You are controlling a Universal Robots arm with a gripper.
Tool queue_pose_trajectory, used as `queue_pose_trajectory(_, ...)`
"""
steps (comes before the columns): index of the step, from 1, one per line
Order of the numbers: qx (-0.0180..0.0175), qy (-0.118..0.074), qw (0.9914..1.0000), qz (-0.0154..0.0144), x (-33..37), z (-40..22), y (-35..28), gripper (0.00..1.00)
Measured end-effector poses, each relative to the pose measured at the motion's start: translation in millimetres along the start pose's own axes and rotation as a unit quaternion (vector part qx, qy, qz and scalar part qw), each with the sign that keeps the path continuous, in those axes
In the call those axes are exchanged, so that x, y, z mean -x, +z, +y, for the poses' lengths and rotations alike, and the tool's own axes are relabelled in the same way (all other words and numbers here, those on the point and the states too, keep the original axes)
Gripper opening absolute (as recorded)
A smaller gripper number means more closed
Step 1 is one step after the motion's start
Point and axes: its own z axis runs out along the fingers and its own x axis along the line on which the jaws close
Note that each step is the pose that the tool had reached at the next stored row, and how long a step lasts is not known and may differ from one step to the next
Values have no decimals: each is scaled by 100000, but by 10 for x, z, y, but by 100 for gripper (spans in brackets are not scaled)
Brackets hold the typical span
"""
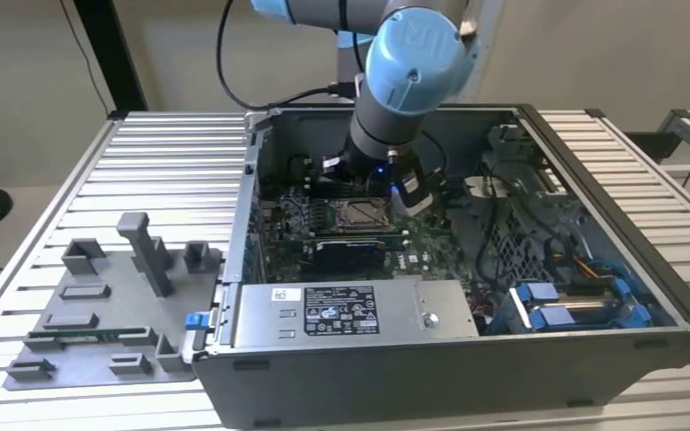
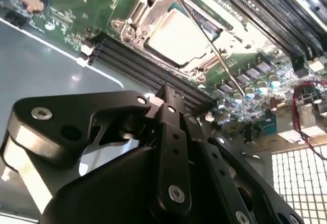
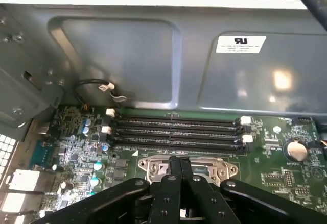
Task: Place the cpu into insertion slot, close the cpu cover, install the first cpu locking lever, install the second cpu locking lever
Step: 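Install the first cpu locking lever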
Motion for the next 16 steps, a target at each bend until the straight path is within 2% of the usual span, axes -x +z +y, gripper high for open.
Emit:
queue_pose_trajectory(2, -587, 190, 99998, -73, 4, 8, -19, 0)
queue_pose_trajectory(6, -704, 203, 99997, -79, 0, 89, -161, 0)
queue_pose_trajectory(8, -948, 225, 99995, -37, -1, 88, -185, 0)
queue_pose_trajectory(9, -1225, 248, 99992, -14, -2, 80, -192, 0)
queue_pose_trajectory(12, -3062, 332, 99953, 35, -9, 56, -207, 0)
queue_pose_trajectory(14, -3767, 500, 99927, 312, -14, 52, -209, 0)
queue_pose_trajectory(16, -4741, 684, 99884, 580, -19, 49, -210, 0)
